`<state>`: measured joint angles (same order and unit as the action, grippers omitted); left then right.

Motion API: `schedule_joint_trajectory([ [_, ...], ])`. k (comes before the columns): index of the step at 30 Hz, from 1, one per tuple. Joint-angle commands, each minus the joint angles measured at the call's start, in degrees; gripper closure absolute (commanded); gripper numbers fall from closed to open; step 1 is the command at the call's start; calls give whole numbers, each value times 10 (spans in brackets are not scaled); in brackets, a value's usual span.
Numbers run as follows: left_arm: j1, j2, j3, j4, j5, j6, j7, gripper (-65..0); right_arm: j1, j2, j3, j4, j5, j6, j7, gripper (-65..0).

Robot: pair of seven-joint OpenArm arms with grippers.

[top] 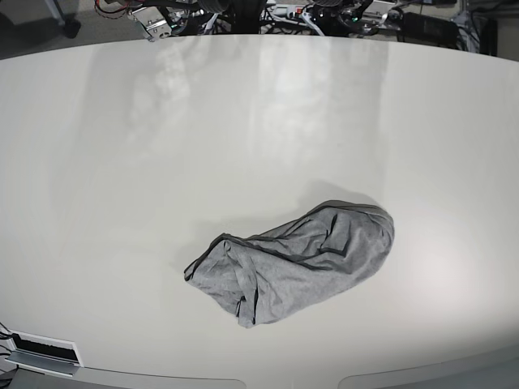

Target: Layout the t-shirt on the table in an organized manner, then fold the t-shirt properly

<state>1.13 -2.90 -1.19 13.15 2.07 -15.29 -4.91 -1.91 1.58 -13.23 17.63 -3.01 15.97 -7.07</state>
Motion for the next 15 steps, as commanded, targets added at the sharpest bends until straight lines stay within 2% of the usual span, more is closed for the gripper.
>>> schedule_joint_trajectory([
  [1,0,0,0,3,4,-3,-6,0,10,0,1,12,0,22,-3,-19],
  [6,0,0,0,3,11,-3,-6,0,9,1,1,35,0,4,-20,-20],
  [15,3,0,0,4,11,2,-11,0,8,2,1,71,0,5,-47,-19],
])
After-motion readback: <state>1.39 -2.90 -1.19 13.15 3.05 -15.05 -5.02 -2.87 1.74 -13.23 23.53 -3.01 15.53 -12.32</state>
